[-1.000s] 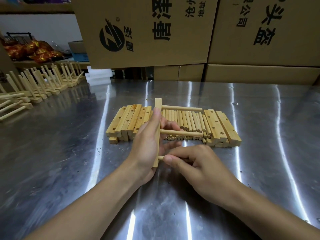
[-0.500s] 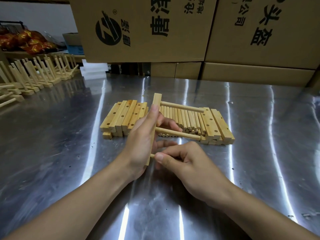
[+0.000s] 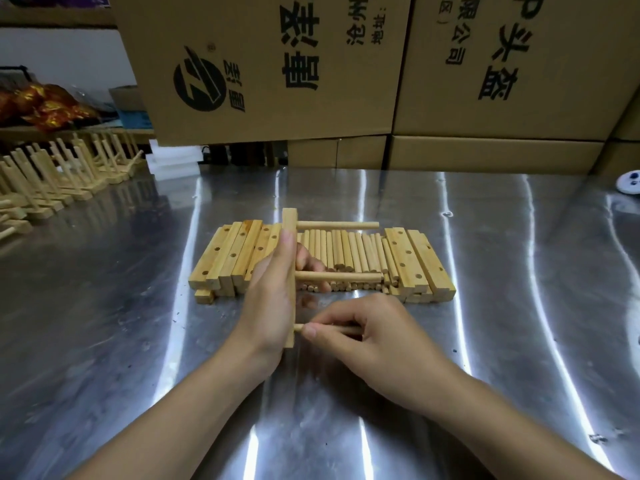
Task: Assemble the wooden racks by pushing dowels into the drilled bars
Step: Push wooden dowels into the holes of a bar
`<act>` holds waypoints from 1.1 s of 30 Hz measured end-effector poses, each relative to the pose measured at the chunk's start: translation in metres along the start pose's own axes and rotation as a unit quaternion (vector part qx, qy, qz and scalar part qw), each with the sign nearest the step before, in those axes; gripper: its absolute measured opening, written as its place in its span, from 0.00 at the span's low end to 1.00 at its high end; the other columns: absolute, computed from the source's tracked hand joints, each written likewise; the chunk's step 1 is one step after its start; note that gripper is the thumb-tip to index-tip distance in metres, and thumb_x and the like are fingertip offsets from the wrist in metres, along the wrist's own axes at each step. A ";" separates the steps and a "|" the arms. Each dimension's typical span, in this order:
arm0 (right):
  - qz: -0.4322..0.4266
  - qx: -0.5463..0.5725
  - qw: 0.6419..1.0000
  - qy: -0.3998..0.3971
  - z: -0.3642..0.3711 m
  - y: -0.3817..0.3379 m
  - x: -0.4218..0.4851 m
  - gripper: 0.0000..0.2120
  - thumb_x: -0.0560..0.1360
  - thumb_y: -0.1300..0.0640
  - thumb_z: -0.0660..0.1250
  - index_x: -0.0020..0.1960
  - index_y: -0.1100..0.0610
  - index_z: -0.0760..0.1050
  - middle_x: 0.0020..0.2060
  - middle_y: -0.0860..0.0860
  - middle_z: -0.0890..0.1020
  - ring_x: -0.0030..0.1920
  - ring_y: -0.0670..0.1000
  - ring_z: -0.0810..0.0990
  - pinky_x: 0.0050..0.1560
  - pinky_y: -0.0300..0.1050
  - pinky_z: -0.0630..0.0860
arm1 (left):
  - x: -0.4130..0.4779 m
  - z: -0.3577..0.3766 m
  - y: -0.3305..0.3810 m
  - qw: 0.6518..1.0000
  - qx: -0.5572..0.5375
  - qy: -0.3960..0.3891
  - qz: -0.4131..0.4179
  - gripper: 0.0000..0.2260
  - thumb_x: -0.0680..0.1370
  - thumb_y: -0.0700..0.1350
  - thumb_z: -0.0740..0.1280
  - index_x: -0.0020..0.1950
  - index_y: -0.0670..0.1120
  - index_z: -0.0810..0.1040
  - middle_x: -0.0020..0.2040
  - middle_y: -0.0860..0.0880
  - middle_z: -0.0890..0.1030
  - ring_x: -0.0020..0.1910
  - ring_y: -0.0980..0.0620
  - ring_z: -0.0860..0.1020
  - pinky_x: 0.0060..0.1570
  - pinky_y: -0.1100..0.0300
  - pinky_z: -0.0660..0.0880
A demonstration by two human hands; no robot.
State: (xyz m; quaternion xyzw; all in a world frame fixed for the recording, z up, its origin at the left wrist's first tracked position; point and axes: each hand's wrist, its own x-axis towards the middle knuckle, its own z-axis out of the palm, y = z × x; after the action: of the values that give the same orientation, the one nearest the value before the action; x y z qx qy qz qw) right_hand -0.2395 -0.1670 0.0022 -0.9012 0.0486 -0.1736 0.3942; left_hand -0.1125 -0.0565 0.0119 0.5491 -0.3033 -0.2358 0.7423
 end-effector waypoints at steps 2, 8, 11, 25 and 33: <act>-0.030 -0.065 0.997 0.019 -0.008 -0.001 0.002 0.11 0.80 0.42 0.70 0.47 0.47 0.86 0.33 0.45 0.83 0.35 0.47 0.80 0.39 0.52 0.76 | 0.003 -0.004 0.006 1.000 0.000 0.003 -0.021 0.23 0.83 0.68 0.57 0.38 0.53 0.73 0.42 0.48 0.78 0.39 0.52 0.77 0.37 0.57 0.71; -0.084 -0.101 0.991 -0.008 -0.004 -0.004 -0.001 0.14 0.84 0.42 0.64 0.44 0.47 0.78 0.29 0.43 0.75 0.32 0.47 0.74 0.36 0.49 0.71 | 0.000 -0.009 0.010 0.999 0.019 -0.033 -0.015 0.23 0.87 0.64 0.54 0.39 0.51 0.71 0.41 0.49 0.75 0.38 0.53 0.73 0.38 0.58 0.69; -0.079 -0.034 0.996 -0.008 -0.001 -0.003 0.000 0.17 0.84 0.47 0.68 0.42 0.56 0.82 0.29 0.42 0.78 0.35 0.47 0.81 0.37 0.47 0.72 | -0.002 -0.003 0.006 0.999 -0.021 -0.035 -0.007 0.22 0.86 0.65 0.55 0.39 0.52 0.72 0.41 0.50 0.75 0.38 0.54 0.73 0.32 0.61 0.66; -0.028 0.080 0.996 -0.007 0.014 0.003 -0.007 0.08 0.83 0.57 0.71 0.53 0.57 0.88 0.58 0.45 0.87 0.64 0.37 0.82 0.62 0.36 0.79 | -0.005 -0.002 -0.011 0.997 -0.050 -0.041 -0.039 0.22 0.86 0.63 0.56 0.39 0.51 0.70 0.38 0.52 0.71 0.36 0.55 0.68 0.32 0.54 0.52; -0.001 0.079 0.997 -0.008 0.014 0.002 -0.004 0.08 0.83 0.56 0.71 0.53 0.58 0.88 0.55 0.47 0.88 0.63 0.39 0.82 0.60 0.34 0.78 | -0.001 -0.002 -0.012 0.997 -0.055 -0.035 -0.051 0.22 0.86 0.64 0.55 0.39 0.52 0.70 0.39 0.53 0.72 0.36 0.55 0.69 0.32 0.56 0.54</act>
State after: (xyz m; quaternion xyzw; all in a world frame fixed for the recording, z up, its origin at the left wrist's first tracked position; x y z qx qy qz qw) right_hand -0.2384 -0.1576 -0.0093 -0.8687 0.0310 -0.1701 0.4642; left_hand -0.1123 -0.0577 -0.0007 0.5136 -0.2867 -0.3087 0.7475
